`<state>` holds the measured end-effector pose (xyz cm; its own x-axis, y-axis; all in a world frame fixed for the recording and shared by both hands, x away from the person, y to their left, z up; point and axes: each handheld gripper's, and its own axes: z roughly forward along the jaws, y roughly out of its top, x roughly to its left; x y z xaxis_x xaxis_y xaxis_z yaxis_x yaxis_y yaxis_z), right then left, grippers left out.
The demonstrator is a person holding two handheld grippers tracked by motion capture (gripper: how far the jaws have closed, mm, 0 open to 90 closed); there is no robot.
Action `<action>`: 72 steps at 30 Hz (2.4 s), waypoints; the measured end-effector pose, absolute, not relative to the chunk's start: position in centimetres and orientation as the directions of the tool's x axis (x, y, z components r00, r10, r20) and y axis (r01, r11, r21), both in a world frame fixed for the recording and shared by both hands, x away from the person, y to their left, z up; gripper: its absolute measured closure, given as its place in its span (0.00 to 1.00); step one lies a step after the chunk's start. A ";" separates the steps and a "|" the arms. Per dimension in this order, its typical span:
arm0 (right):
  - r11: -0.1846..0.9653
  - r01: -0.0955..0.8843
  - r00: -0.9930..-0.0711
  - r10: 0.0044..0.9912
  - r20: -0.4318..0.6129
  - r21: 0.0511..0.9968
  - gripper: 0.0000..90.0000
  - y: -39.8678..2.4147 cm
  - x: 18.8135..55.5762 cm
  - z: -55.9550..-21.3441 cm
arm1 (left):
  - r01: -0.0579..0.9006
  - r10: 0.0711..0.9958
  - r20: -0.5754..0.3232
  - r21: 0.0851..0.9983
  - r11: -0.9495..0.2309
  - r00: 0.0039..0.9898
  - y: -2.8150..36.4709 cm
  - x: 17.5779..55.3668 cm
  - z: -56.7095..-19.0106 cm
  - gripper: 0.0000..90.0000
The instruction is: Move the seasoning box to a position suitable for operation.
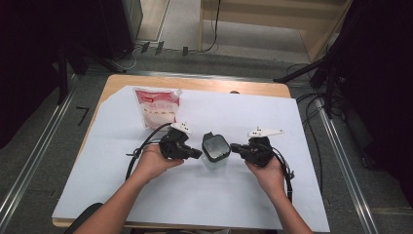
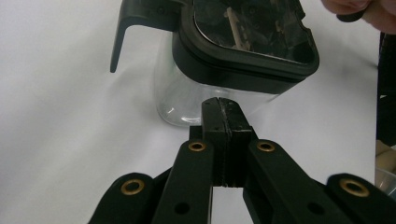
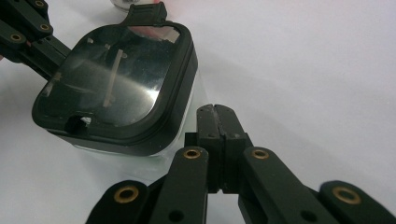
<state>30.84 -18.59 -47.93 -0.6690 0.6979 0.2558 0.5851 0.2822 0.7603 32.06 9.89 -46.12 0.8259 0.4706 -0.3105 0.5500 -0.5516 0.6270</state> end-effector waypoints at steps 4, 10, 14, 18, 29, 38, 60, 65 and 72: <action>0.289 0.584 -0.677 0.689 0.258 0.759 1.00 -18.3 30.9 -48.0 | 0.556 0.473 -0.321 0.641 -0.530 0.821 9.8 32.1 -46.1 1.00; 0.294 0.582 -0.676 0.694 0.249 0.759 1.00 -18.0 30.6 -47.9 | 0.543 0.477 -0.296 0.640 -0.544 0.827 9.8 32.0 -46.0 1.00; 0.309 0.578 -0.687 0.683 0.247 0.755 1.00 -17.8 30.3 -47.7 | 0.550 0.499 -0.285 0.639 -0.537 0.818 9.9 32.0 -45.9 1.00; 0.318 0.572 -0.681 0.698 0.222 0.756 1.00 -17.5 30.0 -47.6 | 0.545 0.496 -0.280 0.639 -0.543 0.822 9.9 32.0 -45.9 1.00; 0.317 0.588 -0.685 0.685 0.249 0.744 1.00 -17.4 29.2 -47.5 | 0.554 0.514 -0.273 0.636 -0.538 0.813 10.1 32.6 -45.8 1.00; 0.335 0.588 -0.700 0.666 0.257 0.736 1.00 -17.1 28.1 -47.4 | 0.559 0.528 -0.264 0.628 -0.541 0.807 9.9 33.3 -45.8 1.00; 0.329 0.576 -0.699 0.673 0.242 0.748 1.00 -17.9 29.7 -47.3 | 0.563 0.525 -0.278 0.639 -0.524 0.805 11.8 32.1 -44.7 1.00; 0.341 0.568 -0.703 0.674 0.227 0.749 1.00 -17.8 30.9 -47.2 | 0.567 0.537 -0.276 0.648 -0.509 0.797 12.8 30.7 -44.3 1.00; 0.343 0.567 -0.707 0.669 0.229 0.749 1.00 -17.7 32.2 -47.3 | 0.561 0.529 -0.273 0.642 -0.522 0.804 12.3 29.5 -44.7 1.00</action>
<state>32.24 -17.71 -47.27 -0.7070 0.6691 0.2290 0.5671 0.3431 0.7488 29.46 12.31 -44.66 0.8038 0.5286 -0.2729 0.5615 -0.5225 0.6417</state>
